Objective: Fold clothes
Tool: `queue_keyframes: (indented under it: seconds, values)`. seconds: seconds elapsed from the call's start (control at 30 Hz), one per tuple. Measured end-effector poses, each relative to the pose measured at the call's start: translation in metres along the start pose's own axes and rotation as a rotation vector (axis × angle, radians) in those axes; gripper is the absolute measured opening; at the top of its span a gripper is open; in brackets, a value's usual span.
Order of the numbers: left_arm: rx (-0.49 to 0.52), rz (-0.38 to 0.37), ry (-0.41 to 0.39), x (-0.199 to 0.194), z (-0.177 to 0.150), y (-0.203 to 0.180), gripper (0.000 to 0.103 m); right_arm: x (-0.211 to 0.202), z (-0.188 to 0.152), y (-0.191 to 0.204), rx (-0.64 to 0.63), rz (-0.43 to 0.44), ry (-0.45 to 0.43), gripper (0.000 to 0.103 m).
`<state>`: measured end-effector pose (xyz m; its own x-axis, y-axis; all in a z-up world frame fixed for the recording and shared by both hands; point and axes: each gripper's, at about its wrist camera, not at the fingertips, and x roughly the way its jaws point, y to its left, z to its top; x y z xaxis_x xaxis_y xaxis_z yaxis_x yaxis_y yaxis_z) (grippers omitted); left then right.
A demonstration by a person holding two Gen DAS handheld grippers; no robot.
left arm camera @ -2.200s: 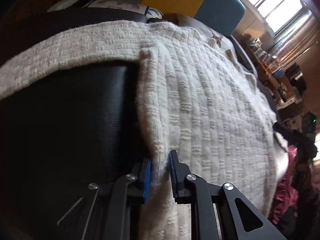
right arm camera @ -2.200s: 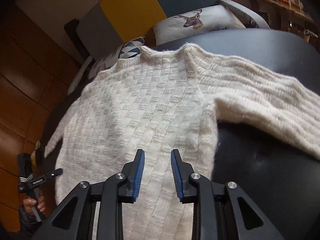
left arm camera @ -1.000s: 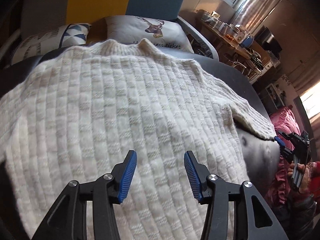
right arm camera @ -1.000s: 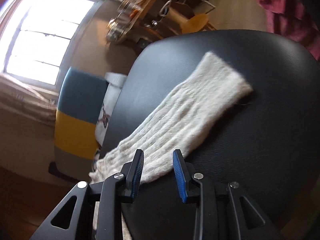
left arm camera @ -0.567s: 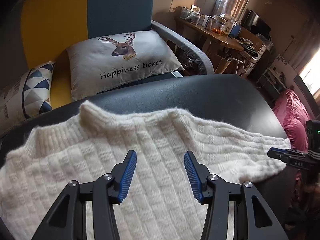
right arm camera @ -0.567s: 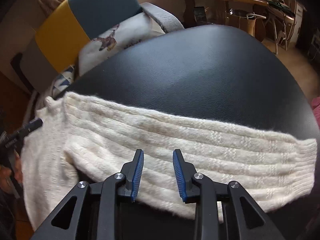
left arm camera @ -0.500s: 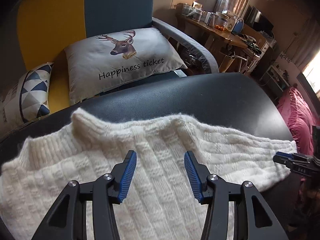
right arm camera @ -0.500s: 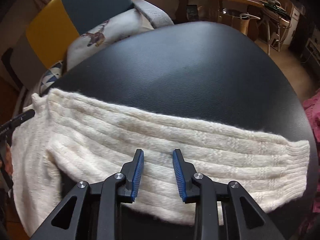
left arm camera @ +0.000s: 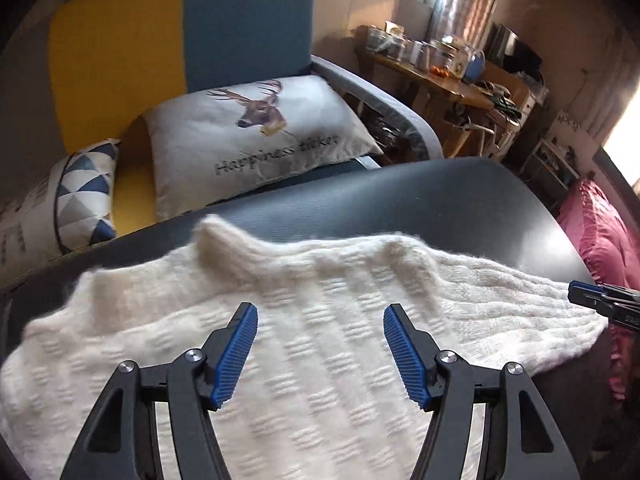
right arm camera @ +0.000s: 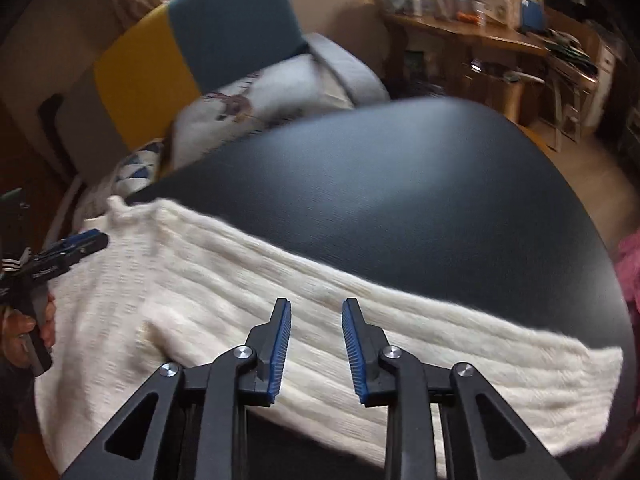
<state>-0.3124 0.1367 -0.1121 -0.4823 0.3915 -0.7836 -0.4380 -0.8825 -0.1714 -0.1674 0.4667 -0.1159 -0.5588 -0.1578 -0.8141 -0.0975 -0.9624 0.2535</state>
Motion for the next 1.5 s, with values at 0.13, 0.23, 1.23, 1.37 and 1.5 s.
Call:
queue_keyframes:
  seconds: [0.13, 0.23, 1.23, 1.37, 1.5]
  values:
    - [-0.118, 0.091, -0.041, -0.031, -0.002, 0.081, 0.067, 0.036, 0.043, 0.105, -0.207, 0.185, 0.003, 0.027]
    - [-0.177, 0.159, -0.045, -0.038, -0.004, 0.128, 0.067, 0.074, 0.063, 0.182, -0.321, 0.283, 0.061, 0.027]
    - [-0.24, -0.161, 0.049, -0.053, -0.036, 0.022, 0.072, -0.093, -0.104, -0.106, 0.79, 0.243, -0.242, 0.03]
    - [-0.127, -0.242, 0.131, -0.039, -0.041, -0.058, 0.072, -0.12, -0.178, -0.175, 1.091, 0.161, -0.314, 0.032]
    - [-0.025, -0.289, 0.201, -0.034, -0.051, -0.127, 0.072, -0.101, -0.196, -0.205, 1.207, 0.167, -0.325, 0.032]
